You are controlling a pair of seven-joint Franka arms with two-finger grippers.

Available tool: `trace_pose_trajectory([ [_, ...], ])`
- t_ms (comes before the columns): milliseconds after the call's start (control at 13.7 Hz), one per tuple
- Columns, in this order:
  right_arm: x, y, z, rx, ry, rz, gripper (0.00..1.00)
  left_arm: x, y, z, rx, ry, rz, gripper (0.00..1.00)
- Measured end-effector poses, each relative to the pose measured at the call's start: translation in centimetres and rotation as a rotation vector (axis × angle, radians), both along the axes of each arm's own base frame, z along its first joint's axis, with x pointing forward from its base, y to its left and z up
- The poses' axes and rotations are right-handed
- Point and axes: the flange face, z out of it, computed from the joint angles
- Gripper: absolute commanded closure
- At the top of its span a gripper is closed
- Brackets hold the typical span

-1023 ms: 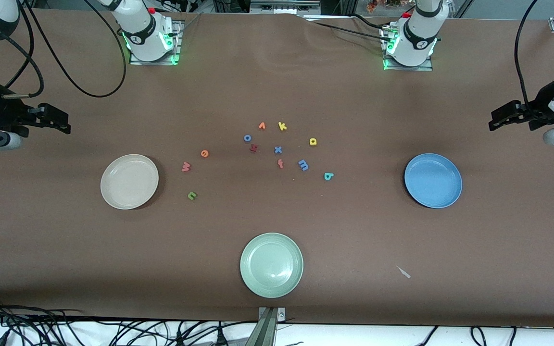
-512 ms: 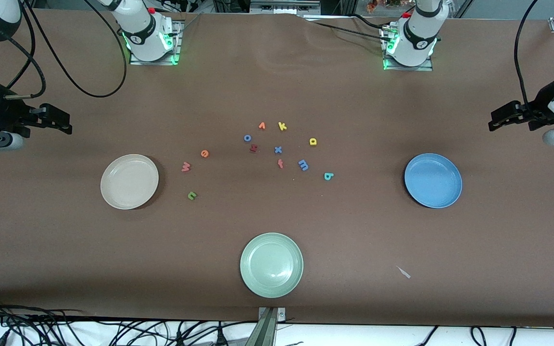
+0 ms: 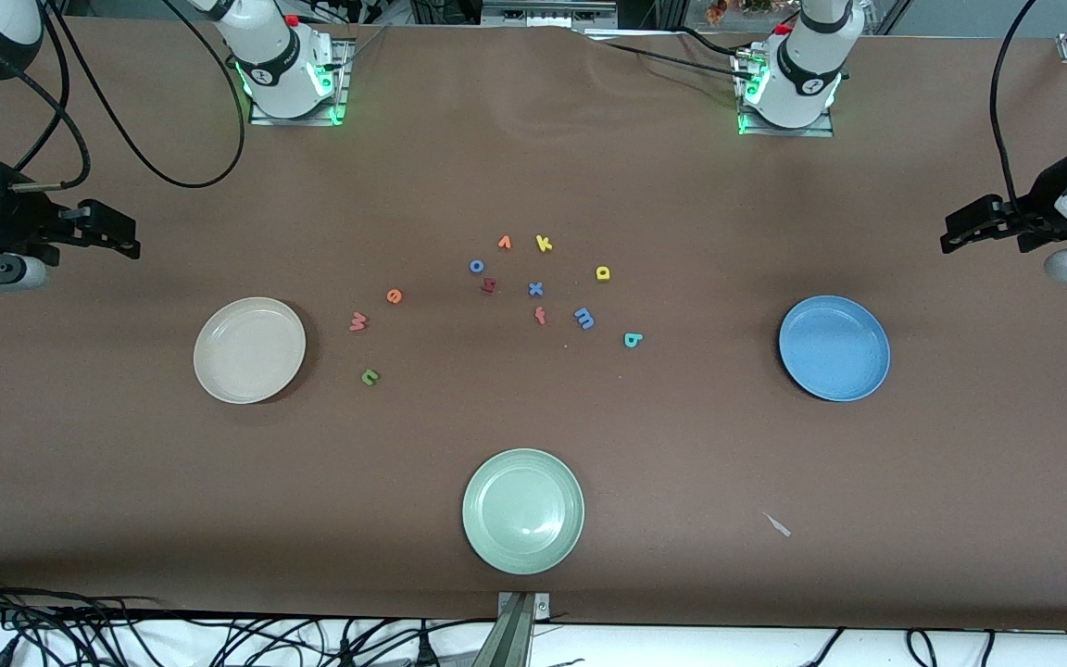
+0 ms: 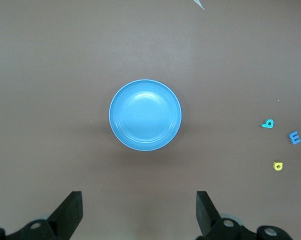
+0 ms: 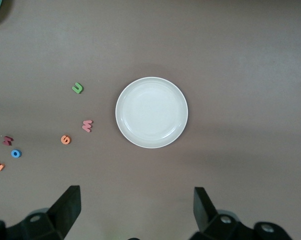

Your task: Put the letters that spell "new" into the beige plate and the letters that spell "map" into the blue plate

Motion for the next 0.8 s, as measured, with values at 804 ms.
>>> trace_pose_trajectory([
  [804,0.17,0.12,-0.25,0.000,0.000,0.002,0.00,0.40,0.08,-0.52,0.000,-0.001,0.001,0.00],
])
